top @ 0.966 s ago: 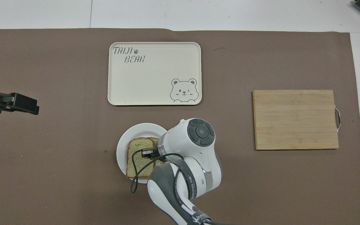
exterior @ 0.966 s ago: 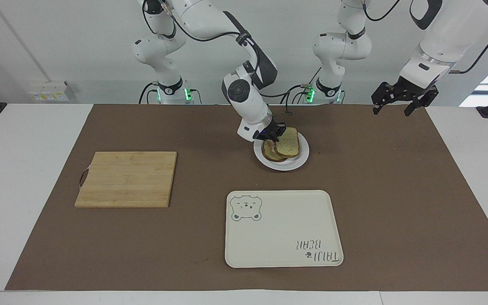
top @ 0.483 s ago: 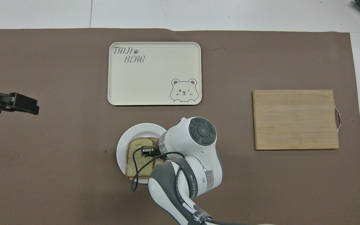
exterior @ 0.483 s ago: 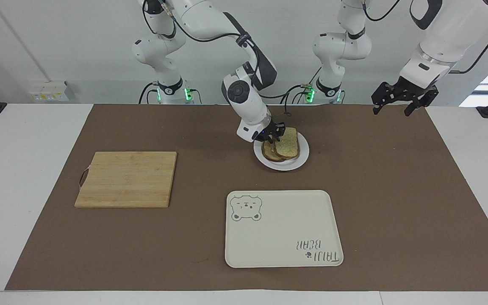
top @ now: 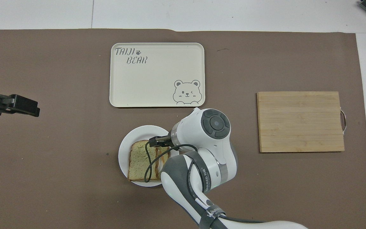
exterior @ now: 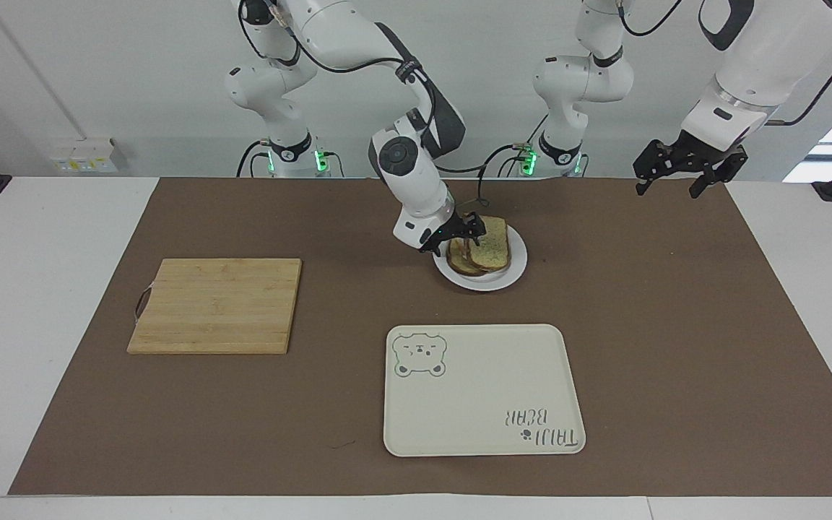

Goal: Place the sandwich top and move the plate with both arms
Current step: 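Lower the bread slice onto the egg and open the right gripper, then withdraw the right gripper while the left gripper reaches toward the plate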

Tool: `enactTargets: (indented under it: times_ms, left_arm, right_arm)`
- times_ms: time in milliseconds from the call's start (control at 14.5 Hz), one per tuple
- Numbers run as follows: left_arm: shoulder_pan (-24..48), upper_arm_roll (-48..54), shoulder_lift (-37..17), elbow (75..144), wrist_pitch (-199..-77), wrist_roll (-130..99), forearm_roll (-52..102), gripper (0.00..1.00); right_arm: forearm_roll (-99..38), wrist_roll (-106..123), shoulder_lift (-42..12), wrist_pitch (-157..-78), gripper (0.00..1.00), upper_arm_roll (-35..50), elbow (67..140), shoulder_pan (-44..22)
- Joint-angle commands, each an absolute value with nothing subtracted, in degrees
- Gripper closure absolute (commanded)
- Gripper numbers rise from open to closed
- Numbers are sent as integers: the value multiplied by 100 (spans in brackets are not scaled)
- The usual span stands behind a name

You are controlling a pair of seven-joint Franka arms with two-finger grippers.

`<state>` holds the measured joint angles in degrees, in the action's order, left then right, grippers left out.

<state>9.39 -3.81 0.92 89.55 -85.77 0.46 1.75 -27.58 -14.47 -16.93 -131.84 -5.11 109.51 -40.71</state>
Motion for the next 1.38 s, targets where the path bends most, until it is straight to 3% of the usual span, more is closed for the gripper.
enactTargets:
  times_ms: [0, 414, 690, 1312]
  left_arm:
    - [852, -316, 176, 8991, -8543, 97, 97, 0]
    - [853, -316, 185, 9009, -8394, 97, 97, 0]
    - [861, -316, 211, 9035, -8393, 132, 315, 0]
    - [528, -334, 229, 9307, -8499, 948, 1388, 0]
  right_arm:
    - [-2427, -1336, -1363, -13035, 0, -457, 10995, -3701]
    - [-1881, -1327, -774, -12113, 0, -457, 10978, -3086]
    - [-1811, -1283, -668, -11041, 0, -474, 10653, -2839]
    - [-994, -1257, -352, -10644, 0, -492, 10459, -2013]
